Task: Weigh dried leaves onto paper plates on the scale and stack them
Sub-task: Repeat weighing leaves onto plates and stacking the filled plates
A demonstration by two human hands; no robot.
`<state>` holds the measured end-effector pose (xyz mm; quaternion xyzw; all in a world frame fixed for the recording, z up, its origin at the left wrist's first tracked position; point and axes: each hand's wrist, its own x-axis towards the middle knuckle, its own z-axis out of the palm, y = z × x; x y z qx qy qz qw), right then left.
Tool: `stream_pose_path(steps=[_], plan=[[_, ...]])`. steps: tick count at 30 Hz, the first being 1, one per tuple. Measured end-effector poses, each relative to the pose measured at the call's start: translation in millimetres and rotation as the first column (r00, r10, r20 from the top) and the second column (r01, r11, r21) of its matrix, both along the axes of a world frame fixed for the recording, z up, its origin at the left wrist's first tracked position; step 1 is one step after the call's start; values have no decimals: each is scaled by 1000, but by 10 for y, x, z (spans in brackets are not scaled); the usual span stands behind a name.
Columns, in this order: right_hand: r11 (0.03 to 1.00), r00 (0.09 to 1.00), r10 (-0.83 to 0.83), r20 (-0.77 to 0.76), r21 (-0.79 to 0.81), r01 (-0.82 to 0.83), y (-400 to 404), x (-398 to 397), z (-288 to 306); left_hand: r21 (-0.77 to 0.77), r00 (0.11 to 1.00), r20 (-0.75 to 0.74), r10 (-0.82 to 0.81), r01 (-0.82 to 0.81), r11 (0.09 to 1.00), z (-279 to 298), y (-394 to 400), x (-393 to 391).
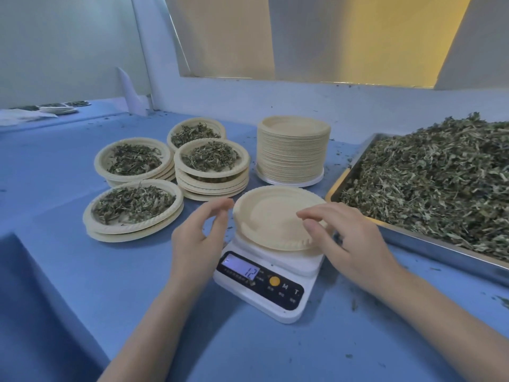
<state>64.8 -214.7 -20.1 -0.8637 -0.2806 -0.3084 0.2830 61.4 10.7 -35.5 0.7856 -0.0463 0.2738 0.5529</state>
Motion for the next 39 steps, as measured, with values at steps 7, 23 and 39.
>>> stream_pose_path(steps=[7,23,39], plan=[[1000,1000,6,20,29,-7,7,-8,-43,73,999,-7,40,-39,997,-56,70,-65],[976,981,190,41,-119,-184,25,-152,-39,111,1000,11,21,-22,994,-29,41,-98],[923,940,327,94,-247,-296,-26,-185,-134,127,998,-50,24,-18,992,-36,30,-110]])
